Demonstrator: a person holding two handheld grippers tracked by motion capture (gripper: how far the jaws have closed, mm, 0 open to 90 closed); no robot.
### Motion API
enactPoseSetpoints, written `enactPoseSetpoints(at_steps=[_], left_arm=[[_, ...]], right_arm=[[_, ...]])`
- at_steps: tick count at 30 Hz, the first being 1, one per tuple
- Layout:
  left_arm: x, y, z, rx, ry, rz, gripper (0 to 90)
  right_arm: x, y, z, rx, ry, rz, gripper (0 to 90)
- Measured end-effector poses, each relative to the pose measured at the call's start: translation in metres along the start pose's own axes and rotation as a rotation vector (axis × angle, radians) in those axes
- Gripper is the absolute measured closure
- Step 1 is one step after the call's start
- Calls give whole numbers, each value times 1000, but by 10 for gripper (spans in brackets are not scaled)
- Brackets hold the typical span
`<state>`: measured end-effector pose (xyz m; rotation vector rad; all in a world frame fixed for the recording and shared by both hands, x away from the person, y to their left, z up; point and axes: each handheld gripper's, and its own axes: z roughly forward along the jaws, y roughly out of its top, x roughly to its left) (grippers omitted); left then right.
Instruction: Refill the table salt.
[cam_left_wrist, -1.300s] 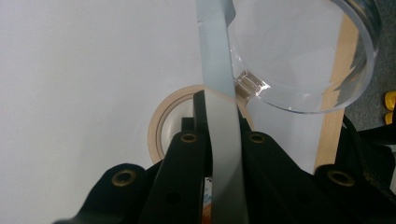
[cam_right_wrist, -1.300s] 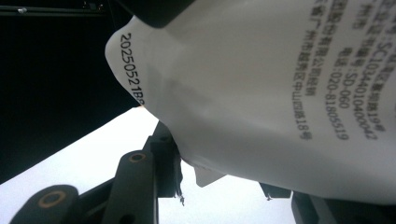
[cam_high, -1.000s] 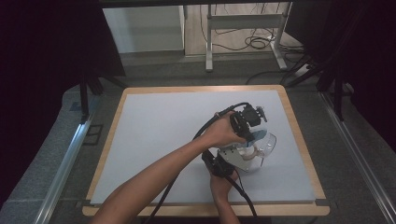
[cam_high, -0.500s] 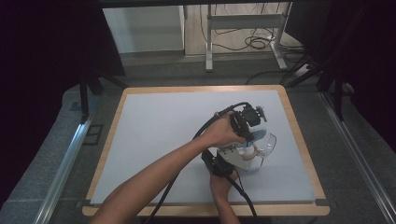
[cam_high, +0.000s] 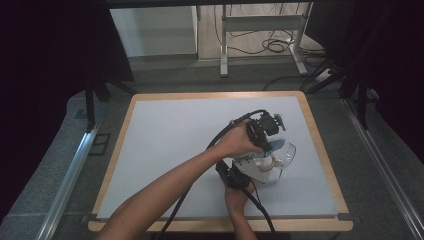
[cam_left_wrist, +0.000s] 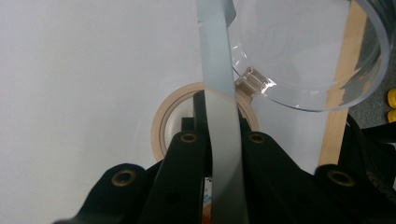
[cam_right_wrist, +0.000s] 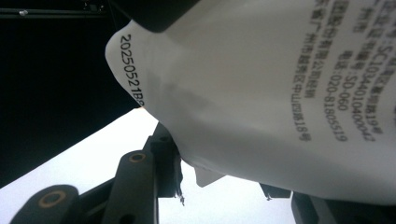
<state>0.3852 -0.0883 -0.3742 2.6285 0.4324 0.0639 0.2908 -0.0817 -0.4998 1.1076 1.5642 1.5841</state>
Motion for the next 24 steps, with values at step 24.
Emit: enactPoseSetpoints(at_steps=[24], left_arm=[[-1, 0, 1, 0, -1, -3, 900]], right_arm=[[0, -1, -1, -1, 1, 2, 574]])
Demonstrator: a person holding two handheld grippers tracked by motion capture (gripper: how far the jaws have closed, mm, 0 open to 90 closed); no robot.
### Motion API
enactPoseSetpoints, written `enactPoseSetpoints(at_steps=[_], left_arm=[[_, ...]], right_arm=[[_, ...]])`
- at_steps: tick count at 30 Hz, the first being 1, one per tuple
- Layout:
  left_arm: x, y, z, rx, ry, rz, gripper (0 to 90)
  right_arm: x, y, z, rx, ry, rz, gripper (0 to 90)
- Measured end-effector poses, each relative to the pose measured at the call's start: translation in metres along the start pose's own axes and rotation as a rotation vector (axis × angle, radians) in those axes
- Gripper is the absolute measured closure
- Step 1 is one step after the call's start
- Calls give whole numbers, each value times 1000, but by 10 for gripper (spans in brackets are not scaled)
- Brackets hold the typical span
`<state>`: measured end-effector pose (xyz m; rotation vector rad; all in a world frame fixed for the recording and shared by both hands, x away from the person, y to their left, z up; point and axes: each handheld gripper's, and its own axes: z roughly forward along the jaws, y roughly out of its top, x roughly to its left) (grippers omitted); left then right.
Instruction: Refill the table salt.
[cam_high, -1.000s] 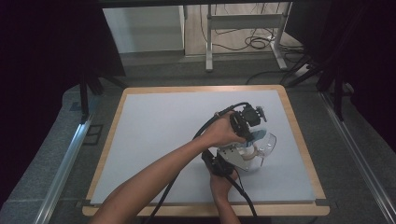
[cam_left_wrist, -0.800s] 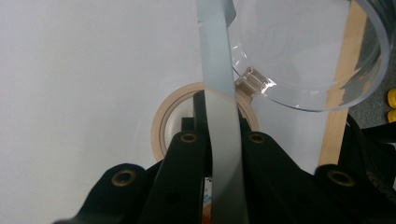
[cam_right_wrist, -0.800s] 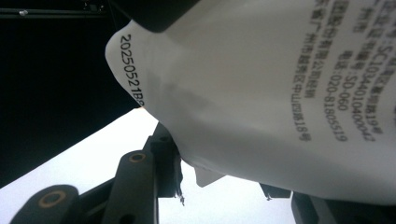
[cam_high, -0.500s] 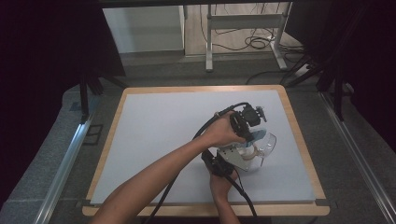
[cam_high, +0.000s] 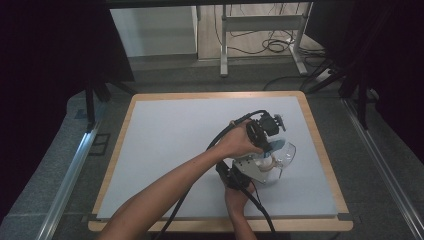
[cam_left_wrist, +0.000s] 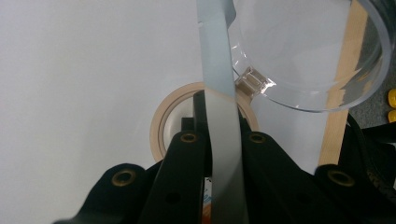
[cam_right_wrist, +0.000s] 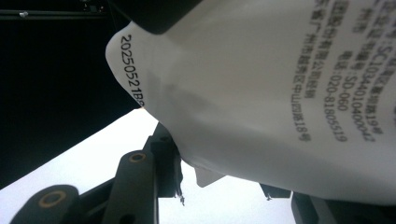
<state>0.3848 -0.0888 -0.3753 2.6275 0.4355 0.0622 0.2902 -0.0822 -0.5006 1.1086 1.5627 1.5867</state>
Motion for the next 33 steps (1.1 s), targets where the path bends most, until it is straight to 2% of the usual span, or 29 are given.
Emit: enactPoseSetpoints(at_steps=[33], left_arm=[[0, 2, -2, -1, 4, 2, 900]], right_arm=[[0, 3, 0, -4, 0, -5, 575]])
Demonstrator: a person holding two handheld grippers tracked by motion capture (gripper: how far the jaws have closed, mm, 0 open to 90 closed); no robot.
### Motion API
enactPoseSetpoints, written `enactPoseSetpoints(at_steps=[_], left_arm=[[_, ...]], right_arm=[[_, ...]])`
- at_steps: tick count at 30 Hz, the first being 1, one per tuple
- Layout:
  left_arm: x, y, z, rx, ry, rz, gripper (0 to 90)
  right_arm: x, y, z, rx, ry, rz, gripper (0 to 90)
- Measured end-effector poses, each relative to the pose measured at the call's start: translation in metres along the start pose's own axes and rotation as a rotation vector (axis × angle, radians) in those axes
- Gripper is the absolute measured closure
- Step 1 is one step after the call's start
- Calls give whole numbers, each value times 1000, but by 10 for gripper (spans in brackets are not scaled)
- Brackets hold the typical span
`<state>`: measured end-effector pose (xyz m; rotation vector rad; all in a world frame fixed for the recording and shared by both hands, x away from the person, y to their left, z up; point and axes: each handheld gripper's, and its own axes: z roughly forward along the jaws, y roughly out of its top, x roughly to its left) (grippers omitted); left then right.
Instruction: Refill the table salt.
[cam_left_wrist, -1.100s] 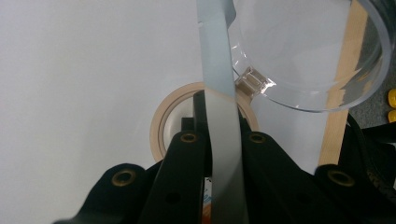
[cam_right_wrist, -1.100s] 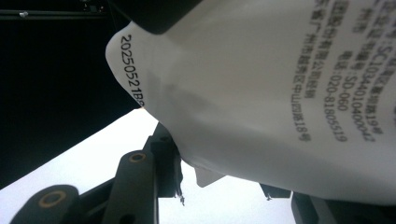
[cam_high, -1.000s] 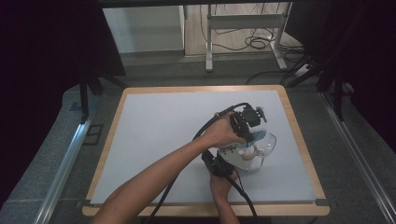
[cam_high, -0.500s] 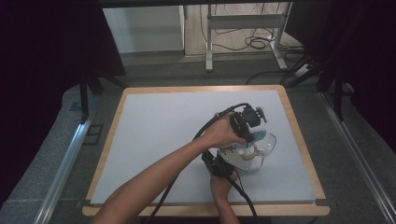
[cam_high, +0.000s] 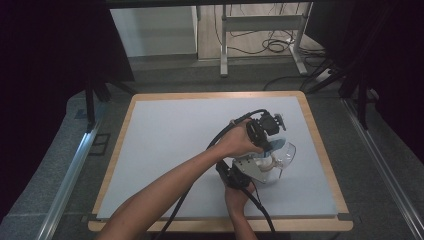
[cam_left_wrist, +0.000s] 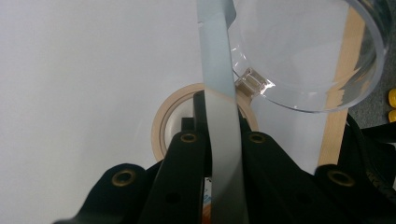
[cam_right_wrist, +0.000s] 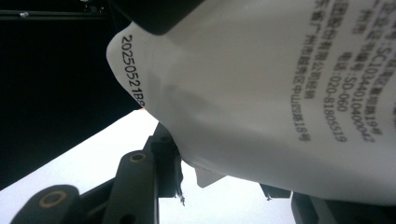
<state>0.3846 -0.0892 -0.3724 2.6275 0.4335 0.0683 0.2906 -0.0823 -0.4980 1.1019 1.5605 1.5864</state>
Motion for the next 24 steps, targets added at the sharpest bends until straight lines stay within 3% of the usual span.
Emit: enactPoseSetpoints(at_steps=[24], left_arm=[[1, 3, 4, 19, 2, 7, 900]], right_arm=[[-3, 0, 1, -3, -1, 6, 575]])
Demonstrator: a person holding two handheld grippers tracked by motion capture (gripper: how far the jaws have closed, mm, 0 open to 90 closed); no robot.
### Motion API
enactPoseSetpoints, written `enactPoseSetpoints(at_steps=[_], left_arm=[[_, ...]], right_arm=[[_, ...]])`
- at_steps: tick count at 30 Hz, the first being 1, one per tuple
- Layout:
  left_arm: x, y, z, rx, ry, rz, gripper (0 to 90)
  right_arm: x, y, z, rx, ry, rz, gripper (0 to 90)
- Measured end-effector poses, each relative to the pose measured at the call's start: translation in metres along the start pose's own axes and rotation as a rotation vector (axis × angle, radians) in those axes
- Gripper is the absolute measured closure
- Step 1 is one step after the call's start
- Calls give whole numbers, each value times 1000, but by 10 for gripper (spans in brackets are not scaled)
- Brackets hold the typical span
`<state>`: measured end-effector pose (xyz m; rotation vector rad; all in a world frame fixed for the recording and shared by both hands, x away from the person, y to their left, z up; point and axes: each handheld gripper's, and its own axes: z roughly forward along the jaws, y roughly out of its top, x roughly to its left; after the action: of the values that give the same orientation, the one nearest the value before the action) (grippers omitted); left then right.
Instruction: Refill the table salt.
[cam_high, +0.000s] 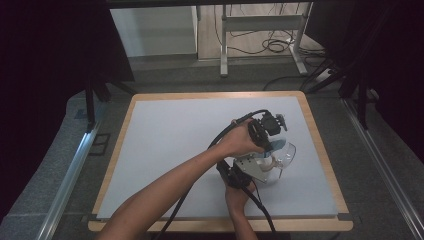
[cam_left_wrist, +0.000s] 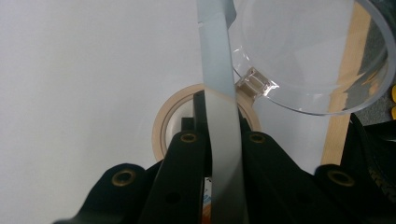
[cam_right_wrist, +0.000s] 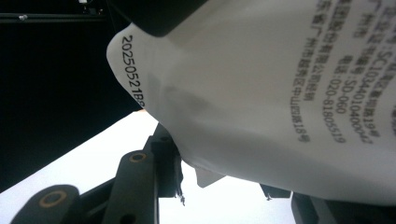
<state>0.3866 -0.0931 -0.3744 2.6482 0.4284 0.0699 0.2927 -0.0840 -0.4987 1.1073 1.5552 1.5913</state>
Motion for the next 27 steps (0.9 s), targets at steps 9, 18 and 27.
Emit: enactPoseSetpoints(at_steps=[9, 18, 27], left_arm=[[1, -3, 2, 5, -3, -2, 900], [2, -3, 2, 1, -3, -6, 900], [2, -2, 3, 3, -5, -6, 900]], right_arm=[[1, -2, 1, 7, -1, 4, 575], [1, -3, 1, 7, 4, 1, 576], [1, -3, 1, 5, -2, 4, 576]])
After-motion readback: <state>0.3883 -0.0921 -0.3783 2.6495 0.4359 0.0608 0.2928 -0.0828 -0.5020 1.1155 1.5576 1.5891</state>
